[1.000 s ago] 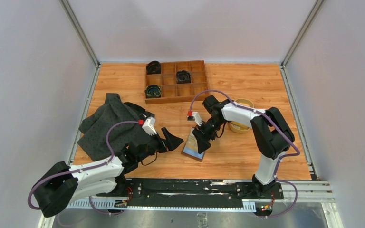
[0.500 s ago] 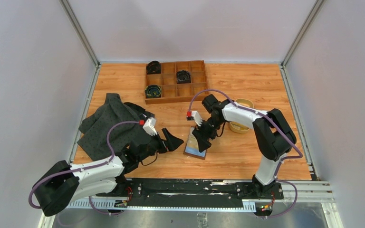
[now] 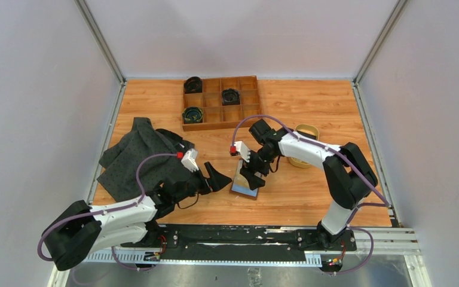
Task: Put the credit cards into the card holder
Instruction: Insert the credit card into the card holder.
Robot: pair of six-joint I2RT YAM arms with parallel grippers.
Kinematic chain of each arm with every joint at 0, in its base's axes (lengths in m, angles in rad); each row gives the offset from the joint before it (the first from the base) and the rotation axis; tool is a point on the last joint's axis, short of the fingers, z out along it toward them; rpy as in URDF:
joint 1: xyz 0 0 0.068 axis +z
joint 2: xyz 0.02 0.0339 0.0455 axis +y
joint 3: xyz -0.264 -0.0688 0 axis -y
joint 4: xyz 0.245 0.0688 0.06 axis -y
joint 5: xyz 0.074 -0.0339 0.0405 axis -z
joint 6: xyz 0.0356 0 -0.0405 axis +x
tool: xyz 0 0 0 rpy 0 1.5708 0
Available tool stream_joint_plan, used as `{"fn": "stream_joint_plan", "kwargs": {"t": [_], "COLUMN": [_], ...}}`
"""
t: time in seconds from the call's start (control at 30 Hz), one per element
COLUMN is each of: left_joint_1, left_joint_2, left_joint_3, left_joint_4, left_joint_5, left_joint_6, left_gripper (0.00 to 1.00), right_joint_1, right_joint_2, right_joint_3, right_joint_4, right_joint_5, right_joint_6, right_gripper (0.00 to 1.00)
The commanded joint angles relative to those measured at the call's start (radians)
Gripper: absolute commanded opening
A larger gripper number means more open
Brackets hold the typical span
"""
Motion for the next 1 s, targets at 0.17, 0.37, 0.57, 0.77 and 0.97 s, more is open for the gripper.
{"fn": "stream_joint_plan", "kwargs": {"t": [0.17, 0.37, 0.57, 0.77, 0.97], "left_joint_1": [-0.026, -0.055, -0.062, -0.062, -0.062], "left_joint_2": [0.09, 0.236, 0.329, 0.366, 0.389], "left_joint_3": [0.007, 0.055, 0.099, 0.11, 0.121], "left_joint_4": [0.019, 0.02, 0.02, 0.02, 0.02], "left_joint_5": [-0.001, -0.009, -0.009, -0.003, 0.003], "left_joint_6": [-0.108, -0.135, -0.126, -0.12, -0.11], "left_gripper": [0.83, 0.81, 0.72, 0.57, 0.47], "right_joint_1": [0.005, -0.003, -0.006, -0.006, -0.006], "right_joint_2": [0.032, 0.073, 0.089, 0.098, 0.104], "right_joint_3": [0.043, 0.063, 0.056, 0.045, 0.044], "right_joint_4": [0.017, 0.033, 0.036, -0.009, -0.04], "right_joint_5": [-0.06, -0.054, -0.058, -0.16, -0.218], "right_joint_6": [-0.012, 0.025, 0.033, 0.007, -0.001], "right_gripper": [0.83, 0.82, 0.82, 0.79, 0.77]}}
